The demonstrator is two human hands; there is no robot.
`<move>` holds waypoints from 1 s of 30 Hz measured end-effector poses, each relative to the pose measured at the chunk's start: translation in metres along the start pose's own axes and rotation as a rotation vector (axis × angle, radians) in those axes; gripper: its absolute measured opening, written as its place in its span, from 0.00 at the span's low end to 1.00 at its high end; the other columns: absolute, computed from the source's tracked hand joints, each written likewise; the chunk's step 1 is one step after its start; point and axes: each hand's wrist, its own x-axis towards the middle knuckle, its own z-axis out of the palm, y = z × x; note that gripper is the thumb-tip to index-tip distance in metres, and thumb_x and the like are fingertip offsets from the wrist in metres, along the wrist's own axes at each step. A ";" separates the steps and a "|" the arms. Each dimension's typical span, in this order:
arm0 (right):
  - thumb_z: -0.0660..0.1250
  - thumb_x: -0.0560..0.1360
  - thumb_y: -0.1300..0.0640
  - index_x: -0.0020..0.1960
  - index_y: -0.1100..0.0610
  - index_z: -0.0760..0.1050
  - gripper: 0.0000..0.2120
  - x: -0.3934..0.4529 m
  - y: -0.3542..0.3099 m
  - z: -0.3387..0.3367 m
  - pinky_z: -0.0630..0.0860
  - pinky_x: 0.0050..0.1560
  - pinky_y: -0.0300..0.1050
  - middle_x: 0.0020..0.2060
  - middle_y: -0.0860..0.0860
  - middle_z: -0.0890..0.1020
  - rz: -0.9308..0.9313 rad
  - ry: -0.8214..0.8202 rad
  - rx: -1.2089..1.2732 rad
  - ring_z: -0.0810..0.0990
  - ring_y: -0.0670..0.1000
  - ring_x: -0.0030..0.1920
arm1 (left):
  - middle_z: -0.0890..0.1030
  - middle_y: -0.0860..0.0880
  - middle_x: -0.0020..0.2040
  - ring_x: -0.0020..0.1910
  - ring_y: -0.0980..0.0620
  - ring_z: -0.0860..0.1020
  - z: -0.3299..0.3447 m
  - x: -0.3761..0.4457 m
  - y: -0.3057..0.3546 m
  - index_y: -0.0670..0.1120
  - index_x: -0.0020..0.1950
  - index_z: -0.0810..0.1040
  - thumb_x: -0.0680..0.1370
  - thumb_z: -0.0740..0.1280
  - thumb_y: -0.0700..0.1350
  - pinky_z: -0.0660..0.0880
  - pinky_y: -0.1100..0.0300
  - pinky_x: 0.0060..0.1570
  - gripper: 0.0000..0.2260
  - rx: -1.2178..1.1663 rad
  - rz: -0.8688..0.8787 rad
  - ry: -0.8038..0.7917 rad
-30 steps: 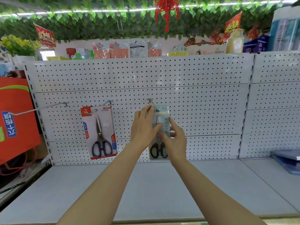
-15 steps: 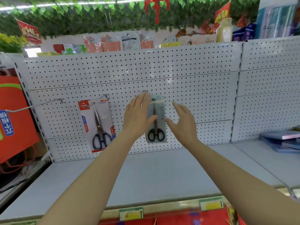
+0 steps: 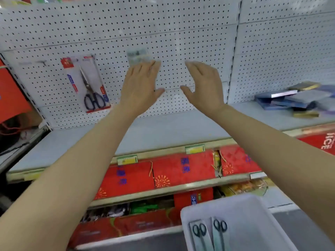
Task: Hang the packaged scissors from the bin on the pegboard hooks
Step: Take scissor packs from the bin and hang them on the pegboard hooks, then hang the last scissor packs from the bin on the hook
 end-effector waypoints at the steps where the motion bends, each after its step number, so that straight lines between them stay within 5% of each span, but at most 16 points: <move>1: 0.72 0.70 0.54 0.68 0.64 0.72 0.29 -0.015 0.006 -0.008 0.68 0.62 0.55 0.60 0.59 0.79 0.004 -0.017 -0.005 0.76 0.60 0.60 | 0.67 0.43 0.73 0.71 0.41 0.65 0.003 -0.009 0.015 0.44 0.77 0.61 0.77 0.67 0.55 0.59 0.48 0.69 0.33 -0.016 0.004 -0.018; 13: 0.72 0.66 0.57 0.66 0.62 0.73 0.28 -0.252 0.103 -0.029 0.71 0.55 0.55 0.56 0.58 0.80 0.183 -0.362 -0.090 0.78 0.61 0.56 | 0.73 0.43 0.69 0.68 0.41 0.70 0.133 -0.155 0.195 0.42 0.74 0.68 0.72 0.72 0.53 0.63 0.48 0.66 0.34 -0.153 0.164 -0.386; 23: 0.78 0.64 0.58 0.66 0.63 0.74 0.32 -0.434 0.142 0.019 0.74 0.58 0.56 0.58 0.58 0.80 0.292 -0.796 -0.155 0.79 0.61 0.56 | 0.80 0.46 0.59 0.57 0.44 0.78 0.284 -0.284 0.258 0.43 0.63 0.78 0.65 0.78 0.47 0.73 0.52 0.59 0.28 -0.163 0.491 -0.779; 27: 0.80 0.62 0.57 0.65 0.63 0.75 0.34 -0.488 0.142 0.039 0.74 0.59 0.55 0.57 0.58 0.81 0.264 -0.870 -0.154 0.80 0.60 0.57 | 0.71 0.41 0.69 0.68 0.40 0.67 0.347 -0.350 0.276 0.39 0.71 0.68 0.78 0.61 0.38 0.61 0.47 0.71 0.20 -0.052 0.761 -1.047; 30: 0.80 0.59 0.59 0.64 0.63 0.76 0.34 -0.522 0.145 0.053 0.74 0.59 0.54 0.56 0.58 0.82 0.231 -0.897 -0.144 0.80 0.59 0.56 | 0.69 0.42 0.71 0.70 0.41 0.66 0.376 -0.386 0.287 0.40 0.73 0.66 0.80 0.60 0.39 0.61 0.47 0.70 0.20 -0.021 0.871 -1.126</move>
